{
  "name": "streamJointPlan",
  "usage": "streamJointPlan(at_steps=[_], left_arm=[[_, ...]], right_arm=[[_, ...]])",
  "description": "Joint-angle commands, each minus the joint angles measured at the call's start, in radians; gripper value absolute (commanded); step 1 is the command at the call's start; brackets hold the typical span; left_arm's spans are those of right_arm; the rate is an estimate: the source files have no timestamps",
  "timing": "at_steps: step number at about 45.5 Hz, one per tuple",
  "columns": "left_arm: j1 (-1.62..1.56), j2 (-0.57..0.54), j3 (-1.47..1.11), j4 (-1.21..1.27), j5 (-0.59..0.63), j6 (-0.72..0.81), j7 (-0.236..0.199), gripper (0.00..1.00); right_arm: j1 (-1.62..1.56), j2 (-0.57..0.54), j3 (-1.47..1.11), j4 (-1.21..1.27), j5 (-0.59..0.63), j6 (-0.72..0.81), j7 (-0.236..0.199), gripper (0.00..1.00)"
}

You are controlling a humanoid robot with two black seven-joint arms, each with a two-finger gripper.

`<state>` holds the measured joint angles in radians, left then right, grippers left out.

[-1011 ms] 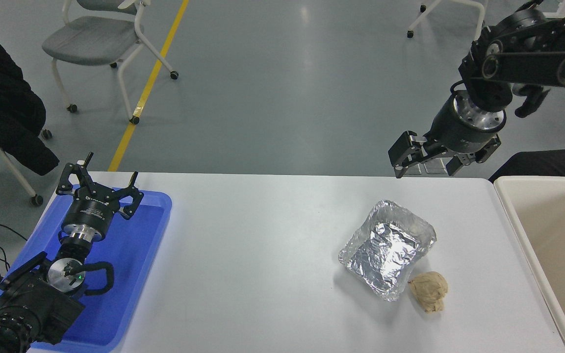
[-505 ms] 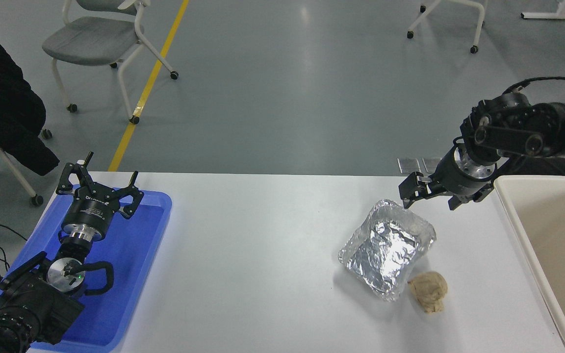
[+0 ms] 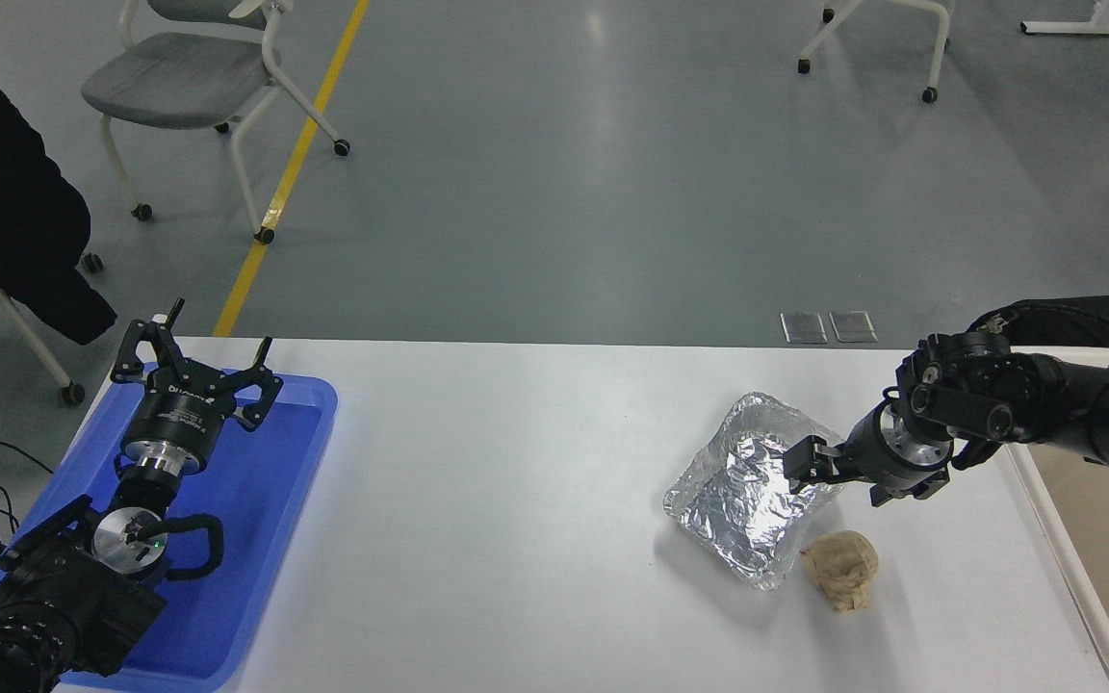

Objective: Pick up foil plate and place in dustbin

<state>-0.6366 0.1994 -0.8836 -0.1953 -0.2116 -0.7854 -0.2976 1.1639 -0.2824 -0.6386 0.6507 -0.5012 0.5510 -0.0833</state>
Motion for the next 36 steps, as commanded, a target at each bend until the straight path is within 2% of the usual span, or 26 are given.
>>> streamJointPlan(at_steps=[1,7,13,14,16,18,36], left_arm=[[0.000,0.000,0.000,0.000,0.000,0.000,0.000,1.00],[0.000,0.000,0.000,0.000,0.000,0.000,0.000,1.00],[0.000,0.000,0.000,-0.003,0.000,0.000,0.000,1.00],[0.000,0.000,0.000,-0.003,0.000,0.000,0.000,1.00],[0.000,0.000,0.000,-0.003,0.000,0.000,0.000,1.00],[0.000,0.000,0.000,0.000,0.000,0.000,0.000,1.00],[0.000,0.000,0.000,-0.003,0.000,0.000,0.000,1.00]], right_arm=[[-0.058,0.028,0.031,-0.037,-0.005,-0.057,-0.018,0.88],[-0.061,0.028,0.039,-0.037,-0.005,-0.068,-0.018,0.55],[-0.063,0.031,0.039,-0.037,-0.005,-0.079,-0.032,0.44],[-0.063,0.034,0.039,-0.036,-0.005,-0.080,-0.033,0.37],[-0.064,0.039,0.039,-0.036,-0.007,-0.088,-0.033,0.14],[-0.064,0.040,0.039,-0.034,-0.005,-0.091,-0.033,0.00],[0.026,0.062,0.030,-0.010,0.009,-0.066,-0.036,0.00]])
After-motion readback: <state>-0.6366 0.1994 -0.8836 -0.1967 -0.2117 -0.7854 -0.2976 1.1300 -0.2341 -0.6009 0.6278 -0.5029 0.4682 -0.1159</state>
